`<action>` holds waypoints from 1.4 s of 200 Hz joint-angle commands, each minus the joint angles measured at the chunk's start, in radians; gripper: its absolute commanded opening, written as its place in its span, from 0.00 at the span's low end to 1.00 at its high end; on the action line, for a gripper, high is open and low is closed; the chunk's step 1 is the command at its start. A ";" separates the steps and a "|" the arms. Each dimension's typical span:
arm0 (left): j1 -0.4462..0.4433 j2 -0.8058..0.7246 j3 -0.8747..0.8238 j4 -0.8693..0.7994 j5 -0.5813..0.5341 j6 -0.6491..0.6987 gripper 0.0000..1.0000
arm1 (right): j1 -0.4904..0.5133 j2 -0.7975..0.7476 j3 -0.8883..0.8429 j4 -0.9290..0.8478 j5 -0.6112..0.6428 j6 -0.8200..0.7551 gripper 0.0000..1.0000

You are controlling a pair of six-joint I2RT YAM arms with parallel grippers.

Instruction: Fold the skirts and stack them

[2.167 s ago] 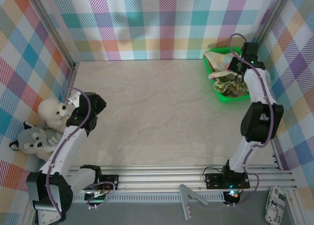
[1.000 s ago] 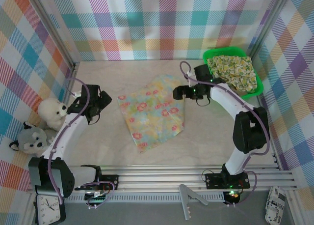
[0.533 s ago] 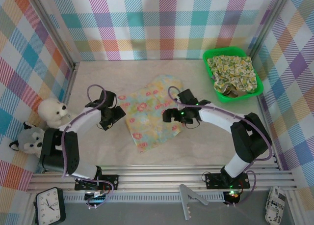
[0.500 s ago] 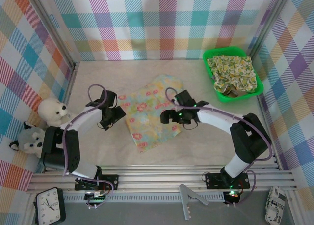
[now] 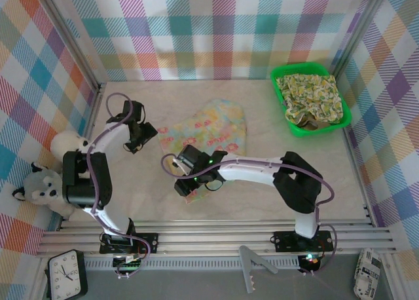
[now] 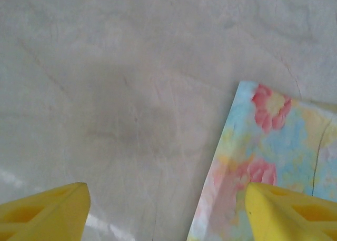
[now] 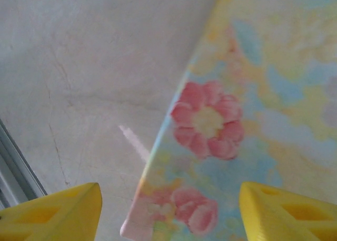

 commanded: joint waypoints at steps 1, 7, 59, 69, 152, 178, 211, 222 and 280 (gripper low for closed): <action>0.000 0.056 0.070 -0.067 0.031 0.060 0.75 | 0.036 0.050 0.055 -0.110 0.017 -0.101 0.67; 0.002 0.064 0.077 -0.065 0.031 0.060 0.75 | 0.047 0.063 0.068 -0.127 0.018 -0.111 0.67; 0.025 0.100 0.084 -0.042 0.061 0.046 0.75 | 0.076 0.136 0.139 -0.205 0.009 -0.140 0.64; 0.026 0.106 0.086 -0.042 0.064 0.047 0.75 | 0.077 0.147 0.152 -0.217 -0.009 -0.149 0.62; 0.024 0.144 0.101 -0.051 0.123 0.053 0.73 | 0.055 0.076 0.091 -0.236 0.104 -0.086 0.00; 0.004 0.136 0.094 -0.050 0.167 0.050 0.71 | 0.003 -0.047 -0.059 -0.218 0.141 -0.176 0.00; -0.061 0.155 0.099 -0.039 0.178 0.038 0.63 | -0.035 -0.125 -0.152 -0.217 0.126 -0.313 0.00; -0.083 0.171 0.105 -0.043 0.173 0.034 0.56 | -0.038 -0.129 -0.158 -0.212 0.130 -0.323 0.00; -0.127 0.195 0.084 -0.038 0.091 -0.002 0.44 | -0.043 -0.095 -0.136 -0.206 0.132 -0.322 0.00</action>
